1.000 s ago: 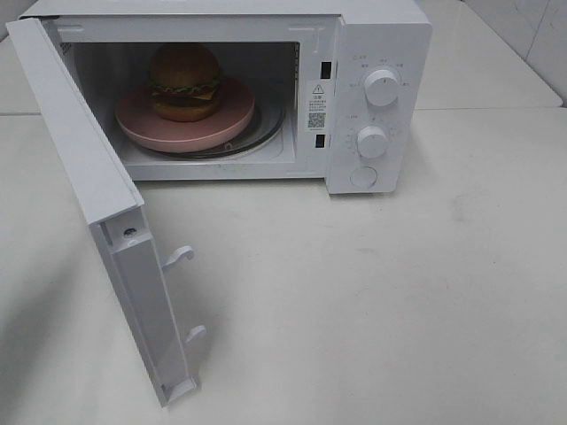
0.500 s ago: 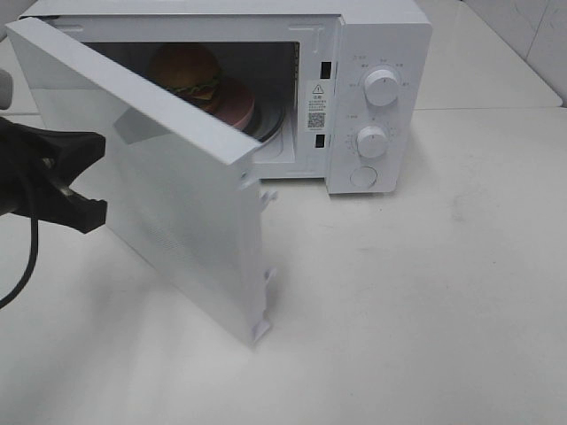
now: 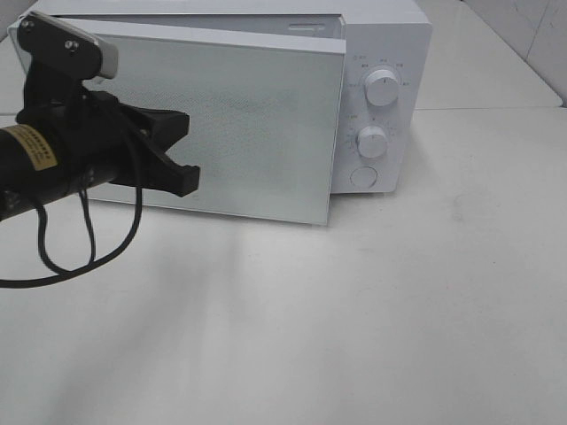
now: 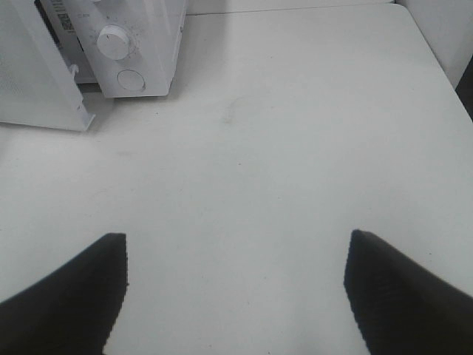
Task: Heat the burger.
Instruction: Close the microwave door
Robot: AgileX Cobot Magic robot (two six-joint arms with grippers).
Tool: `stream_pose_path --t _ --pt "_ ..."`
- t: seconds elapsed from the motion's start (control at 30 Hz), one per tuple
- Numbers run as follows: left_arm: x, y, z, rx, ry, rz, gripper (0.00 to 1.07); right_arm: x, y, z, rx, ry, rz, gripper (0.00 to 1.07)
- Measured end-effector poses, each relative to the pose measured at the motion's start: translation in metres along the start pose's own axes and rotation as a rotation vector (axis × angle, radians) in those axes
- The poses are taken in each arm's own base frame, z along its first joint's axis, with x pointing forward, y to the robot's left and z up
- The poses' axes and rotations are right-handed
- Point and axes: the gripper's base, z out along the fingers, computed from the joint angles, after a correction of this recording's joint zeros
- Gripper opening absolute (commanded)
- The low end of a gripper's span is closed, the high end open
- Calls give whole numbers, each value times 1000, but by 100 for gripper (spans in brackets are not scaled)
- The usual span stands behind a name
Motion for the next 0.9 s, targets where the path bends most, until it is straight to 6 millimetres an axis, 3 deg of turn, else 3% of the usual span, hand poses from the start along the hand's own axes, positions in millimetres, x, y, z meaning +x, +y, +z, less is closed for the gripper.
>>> stream_pose_path --t 0.43,0.9 --pt "-13 -32 50 49 -35 3 0 0 0 0 0 0 0 75" --pt "-27 -36 84 -4 -78 -43 0 0 0 0 0 0 0 75"
